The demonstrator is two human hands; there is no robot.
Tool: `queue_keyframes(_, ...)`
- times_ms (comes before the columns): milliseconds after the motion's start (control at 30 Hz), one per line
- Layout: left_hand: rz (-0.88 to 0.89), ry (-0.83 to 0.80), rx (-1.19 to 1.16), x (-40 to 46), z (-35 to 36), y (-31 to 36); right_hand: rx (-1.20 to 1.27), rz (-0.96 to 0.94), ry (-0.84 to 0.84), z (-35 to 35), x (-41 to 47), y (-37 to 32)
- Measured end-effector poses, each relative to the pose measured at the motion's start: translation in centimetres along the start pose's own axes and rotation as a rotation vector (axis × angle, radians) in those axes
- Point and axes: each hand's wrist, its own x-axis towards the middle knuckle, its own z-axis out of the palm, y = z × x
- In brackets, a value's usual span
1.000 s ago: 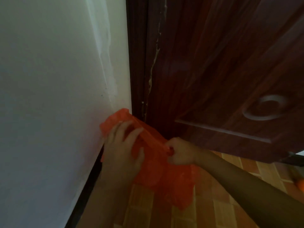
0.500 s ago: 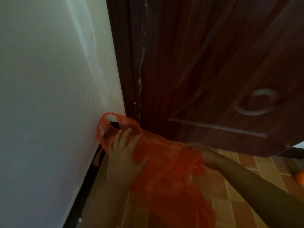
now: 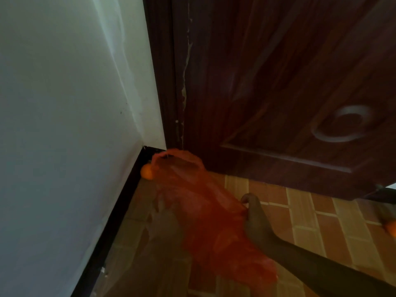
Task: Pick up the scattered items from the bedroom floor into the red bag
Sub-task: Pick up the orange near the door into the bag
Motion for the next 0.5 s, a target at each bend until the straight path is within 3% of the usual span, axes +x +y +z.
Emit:
queue_keyframes(100, -0.138, 0.07, -0.177, 0.3, 1.3, -1.3, 0.248, 0.194, -0.021, 1.2, 0.4, 0.1)
queue_keyframes(233, -0.052, 0.067, -0.405, 0.6, 2.0, -1.4, 0.596, 0.457, -0.196, 2.5, 1.0, -2.9)
queue_keyframes(333, -0.051, 0.02, -0.541, 0.6, 2.0, -1.5, 0.823, 0.534, -0.274, 3.2, 2.2, -4.7)
queue_keyframes(500, -0.213, 0.073, -0.85, 1.0, 1.0, -2.5, 0.998, 0.549, -0.24, 2.7, 4.7, -5.9)
